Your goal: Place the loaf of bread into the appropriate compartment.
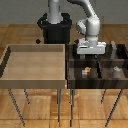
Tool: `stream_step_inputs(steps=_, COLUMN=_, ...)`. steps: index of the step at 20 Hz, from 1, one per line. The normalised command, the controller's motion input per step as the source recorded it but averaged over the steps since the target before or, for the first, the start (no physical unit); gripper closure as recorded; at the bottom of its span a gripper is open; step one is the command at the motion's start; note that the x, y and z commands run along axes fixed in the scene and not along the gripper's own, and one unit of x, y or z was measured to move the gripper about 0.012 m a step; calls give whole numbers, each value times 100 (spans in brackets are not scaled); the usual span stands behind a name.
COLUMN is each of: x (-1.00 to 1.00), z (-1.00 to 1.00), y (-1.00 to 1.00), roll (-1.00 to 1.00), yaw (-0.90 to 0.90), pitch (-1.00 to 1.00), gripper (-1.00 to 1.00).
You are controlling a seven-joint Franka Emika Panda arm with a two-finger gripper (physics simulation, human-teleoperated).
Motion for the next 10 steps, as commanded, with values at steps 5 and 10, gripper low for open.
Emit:
stream_step_inputs(steps=5, x=0, z=0, y=0, roll=0, yaw=0, pitch=0, gripper=-100)
stream_step_inputs(steps=10, x=0, z=0, y=0, roll=0, yaw=0, pitch=0, gripper=-100)
